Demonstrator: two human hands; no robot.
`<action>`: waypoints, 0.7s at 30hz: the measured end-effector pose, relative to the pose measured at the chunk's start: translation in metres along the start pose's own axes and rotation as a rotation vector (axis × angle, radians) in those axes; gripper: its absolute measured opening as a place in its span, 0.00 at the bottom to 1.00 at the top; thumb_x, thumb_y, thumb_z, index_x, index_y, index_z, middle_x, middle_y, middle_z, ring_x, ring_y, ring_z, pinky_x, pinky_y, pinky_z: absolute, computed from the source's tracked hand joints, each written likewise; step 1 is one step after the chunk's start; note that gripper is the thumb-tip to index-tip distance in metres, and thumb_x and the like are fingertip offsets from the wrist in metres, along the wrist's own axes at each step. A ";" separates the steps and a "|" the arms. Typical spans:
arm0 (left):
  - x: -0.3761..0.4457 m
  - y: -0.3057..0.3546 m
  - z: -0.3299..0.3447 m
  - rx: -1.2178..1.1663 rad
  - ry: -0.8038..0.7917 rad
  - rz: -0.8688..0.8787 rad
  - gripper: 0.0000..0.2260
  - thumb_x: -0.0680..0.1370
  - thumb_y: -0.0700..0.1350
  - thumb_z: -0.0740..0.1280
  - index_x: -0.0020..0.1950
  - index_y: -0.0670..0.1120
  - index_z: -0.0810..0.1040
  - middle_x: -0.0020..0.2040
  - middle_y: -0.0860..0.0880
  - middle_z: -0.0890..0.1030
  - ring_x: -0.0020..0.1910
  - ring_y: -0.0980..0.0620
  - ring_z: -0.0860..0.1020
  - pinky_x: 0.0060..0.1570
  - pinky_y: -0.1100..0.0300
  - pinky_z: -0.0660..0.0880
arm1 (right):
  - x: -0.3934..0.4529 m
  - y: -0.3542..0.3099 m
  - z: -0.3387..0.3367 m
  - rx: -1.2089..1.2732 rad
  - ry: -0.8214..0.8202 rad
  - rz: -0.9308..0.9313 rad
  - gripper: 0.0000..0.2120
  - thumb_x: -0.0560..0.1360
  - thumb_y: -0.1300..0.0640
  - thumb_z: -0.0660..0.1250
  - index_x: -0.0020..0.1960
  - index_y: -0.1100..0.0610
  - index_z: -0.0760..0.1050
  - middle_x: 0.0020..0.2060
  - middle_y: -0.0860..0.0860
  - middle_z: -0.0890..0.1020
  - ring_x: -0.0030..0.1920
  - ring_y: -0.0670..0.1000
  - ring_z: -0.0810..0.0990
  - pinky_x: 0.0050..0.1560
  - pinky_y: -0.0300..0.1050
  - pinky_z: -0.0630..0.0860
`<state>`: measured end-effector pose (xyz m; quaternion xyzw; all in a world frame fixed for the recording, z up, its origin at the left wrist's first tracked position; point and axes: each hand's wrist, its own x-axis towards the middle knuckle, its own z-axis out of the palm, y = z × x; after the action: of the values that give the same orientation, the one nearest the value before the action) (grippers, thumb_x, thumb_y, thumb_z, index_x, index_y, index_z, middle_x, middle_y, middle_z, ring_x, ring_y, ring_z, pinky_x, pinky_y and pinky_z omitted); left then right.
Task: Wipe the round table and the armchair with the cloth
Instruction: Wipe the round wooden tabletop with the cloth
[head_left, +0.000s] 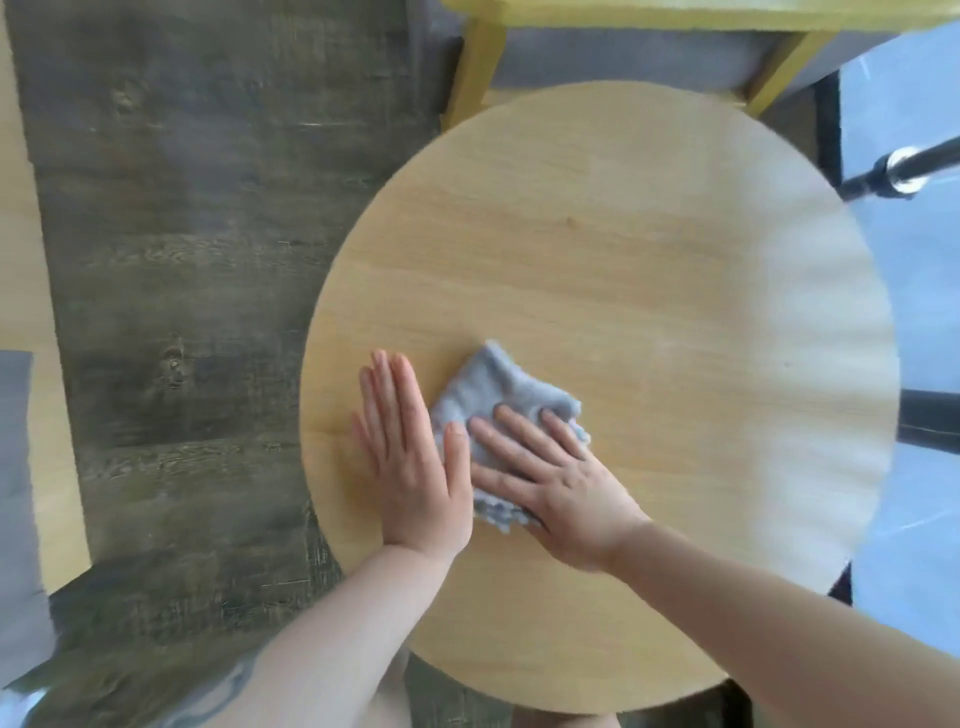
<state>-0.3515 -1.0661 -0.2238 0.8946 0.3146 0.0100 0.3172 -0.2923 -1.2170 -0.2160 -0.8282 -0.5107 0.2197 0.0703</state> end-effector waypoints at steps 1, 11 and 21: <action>0.006 0.008 0.003 -0.026 -0.002 0.025 0.28 0.81 0.51 0.51 0.78 0.41 0.48 0.79 0.45 0.48 0.78 0.49 0.46 0.74 0.51 0.41 | -0.005 0.028 -0.009 -0.065 -0.069 -0.236 0.35 0.71 0.52 0.58 0.77 0.43 0.51 0.77 0.45 0.50 0.77 0.51 0.46 0.75 0.53 0.43; 0.023 0.042 0.041 0.104 -0.040 0.104 0.28 0.80 0.53 0.50 0.78 0.41 0.54 0.78 0.44 0.54 0.77 0.48 0.50 0.73 0.50 0.44 | -0.006 0.035 -0.010 0.198 0.205 0.594 0.37 0.72 0.55 0.55 0.77 0.41 0.45 0.77 0.46 0.44 0.77 0.50 0.39 0.75 0.51 0.37; 0.018 0.048 0.052 0.109 0.037 0.036 0.28 0.79 0.51 0.52 0.77 0.40 0.56 0.77 0.43 0.57 0.77 0.46 0.53 0.74 0.49 0.47 | 0.032 0.053 -0.028 0.242 0.206 0.556 0.34 0.75 0.52 0.58 0.77 0.41 0.49 0.78 0.47 0.46 0.77 0.51 0.41 0.75 0.56 0.40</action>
<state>-0.2995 -1.1138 -0.2408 0.9158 0.3042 0.0149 0.2619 -0.2245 -1.2102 -0.2182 -0.9395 -0.2253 0.2047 0.1571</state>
